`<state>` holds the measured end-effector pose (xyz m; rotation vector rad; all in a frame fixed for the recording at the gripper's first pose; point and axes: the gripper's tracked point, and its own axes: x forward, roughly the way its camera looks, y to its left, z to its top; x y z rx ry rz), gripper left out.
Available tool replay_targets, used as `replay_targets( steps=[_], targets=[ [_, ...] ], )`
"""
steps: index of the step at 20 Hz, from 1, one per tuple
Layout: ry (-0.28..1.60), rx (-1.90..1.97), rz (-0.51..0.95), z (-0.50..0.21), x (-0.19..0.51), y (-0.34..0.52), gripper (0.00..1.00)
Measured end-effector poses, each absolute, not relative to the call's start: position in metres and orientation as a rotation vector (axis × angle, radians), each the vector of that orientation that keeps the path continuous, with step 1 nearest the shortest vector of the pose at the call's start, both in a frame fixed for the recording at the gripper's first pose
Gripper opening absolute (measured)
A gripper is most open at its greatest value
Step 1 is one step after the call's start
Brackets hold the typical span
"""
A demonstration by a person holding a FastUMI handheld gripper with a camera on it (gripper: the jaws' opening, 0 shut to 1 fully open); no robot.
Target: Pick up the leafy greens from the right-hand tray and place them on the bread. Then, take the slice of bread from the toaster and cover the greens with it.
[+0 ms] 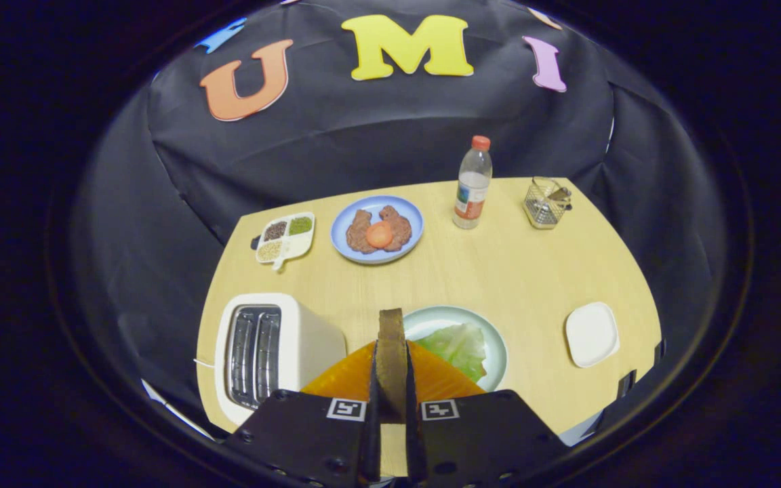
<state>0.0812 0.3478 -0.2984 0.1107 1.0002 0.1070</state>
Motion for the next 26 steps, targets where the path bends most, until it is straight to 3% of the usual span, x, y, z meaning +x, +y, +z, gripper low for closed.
replay_targets(
  steps=[9, 20, 24, 26],
  targets=[
    [1.007, 0.182, 0.132, -0.359, 0.103, 0.343, 0.15],
    [1.1, 0.186, 0.04, -0.41, 0.113, 0.292, 0.15],
    [1.144, 0.212, 0.085, -0.426, 0.113, 0.283, 0.2],
    [1.159, 0.213, 0.097, -0.43, 0.11, 0.278, 0.29]
  ],
)
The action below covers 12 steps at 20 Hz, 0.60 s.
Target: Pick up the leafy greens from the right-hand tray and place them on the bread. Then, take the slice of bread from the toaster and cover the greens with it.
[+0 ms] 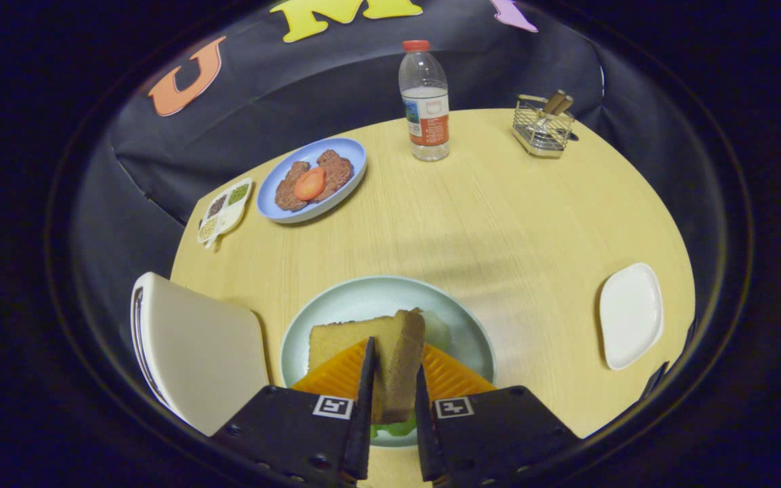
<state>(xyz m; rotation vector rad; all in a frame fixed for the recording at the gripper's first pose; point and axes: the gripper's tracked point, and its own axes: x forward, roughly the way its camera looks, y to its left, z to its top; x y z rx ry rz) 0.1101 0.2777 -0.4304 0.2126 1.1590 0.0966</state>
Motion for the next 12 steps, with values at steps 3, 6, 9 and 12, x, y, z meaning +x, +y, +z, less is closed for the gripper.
replay_targets(
  steps=[3, 6, 9, 12],
  targets=[
    [1.165, 0.216, 0.11, -0.433, 0.107, 0.275, 0.3],
    [1.155, 0.202, 0.11, -0.432, 0.109, 0.273, 0.41],
    [1.142, 0.158, 0.109, -0.431, 0.109, 0.267, 0.5],
    [1.12, 0.155, 0.117, -0.423, 0.106, 0.264, 0.61]
  ],
)
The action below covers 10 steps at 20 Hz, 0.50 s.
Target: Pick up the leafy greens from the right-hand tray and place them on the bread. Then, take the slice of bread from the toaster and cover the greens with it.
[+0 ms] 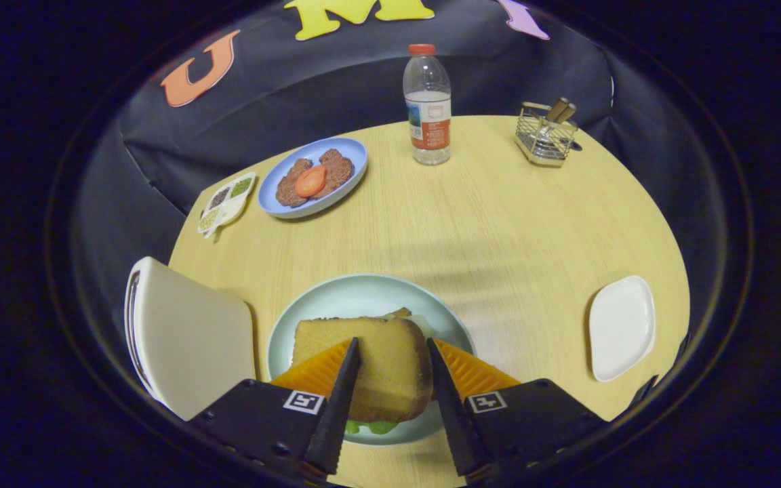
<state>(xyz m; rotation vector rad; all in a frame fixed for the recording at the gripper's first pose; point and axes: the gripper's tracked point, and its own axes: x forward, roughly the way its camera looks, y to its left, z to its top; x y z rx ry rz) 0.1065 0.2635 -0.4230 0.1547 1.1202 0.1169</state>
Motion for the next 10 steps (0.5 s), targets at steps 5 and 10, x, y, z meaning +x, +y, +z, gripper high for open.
replay_targets(
  steps=[5, 10],
  targets=[
    [1.049, 0.113, 0.138, -0.401, 0.099, 0.255, 0.71],
    [0.918, 0.077, 0.161, -0.347, 0.094, 0.247, 0.82]
  ],
)
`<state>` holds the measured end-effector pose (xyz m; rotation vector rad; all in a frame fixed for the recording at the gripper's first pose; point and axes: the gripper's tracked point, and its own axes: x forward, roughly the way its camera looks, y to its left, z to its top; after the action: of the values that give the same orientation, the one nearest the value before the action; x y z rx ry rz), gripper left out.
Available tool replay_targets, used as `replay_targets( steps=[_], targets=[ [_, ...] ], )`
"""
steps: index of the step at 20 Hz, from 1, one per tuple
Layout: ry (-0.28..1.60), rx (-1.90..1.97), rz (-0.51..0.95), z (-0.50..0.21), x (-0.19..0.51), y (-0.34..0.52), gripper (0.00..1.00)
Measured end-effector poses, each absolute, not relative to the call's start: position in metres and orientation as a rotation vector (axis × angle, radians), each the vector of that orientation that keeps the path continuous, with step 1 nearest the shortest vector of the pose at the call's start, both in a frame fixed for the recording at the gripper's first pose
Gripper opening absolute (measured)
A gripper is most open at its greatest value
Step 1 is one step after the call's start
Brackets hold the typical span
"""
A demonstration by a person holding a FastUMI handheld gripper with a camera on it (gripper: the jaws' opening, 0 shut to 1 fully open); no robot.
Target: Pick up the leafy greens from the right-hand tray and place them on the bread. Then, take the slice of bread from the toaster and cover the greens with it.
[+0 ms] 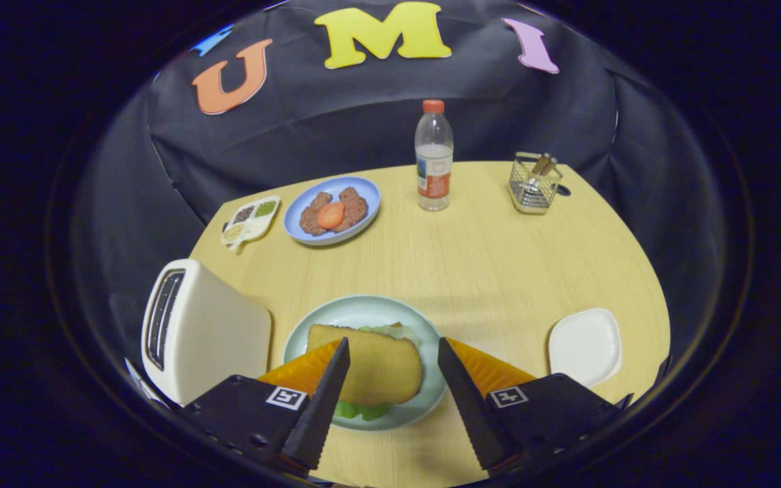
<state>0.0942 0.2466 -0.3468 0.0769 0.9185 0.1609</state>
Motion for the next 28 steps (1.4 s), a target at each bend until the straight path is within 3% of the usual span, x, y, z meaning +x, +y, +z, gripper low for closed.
replay_targets(
  steps=[8, 18, 28],
  targets=[
    [0.606, 0.0, 0.21, -0.206, 0.072, 0.229, 0.94],
    [0.114, -0.046, 0.217, -0.018, 0.027, 0.186, 0.94],
    [0.009, -0.014, 0.238, 0.015, -0.031, 0.167, 0.96]
  ],
)
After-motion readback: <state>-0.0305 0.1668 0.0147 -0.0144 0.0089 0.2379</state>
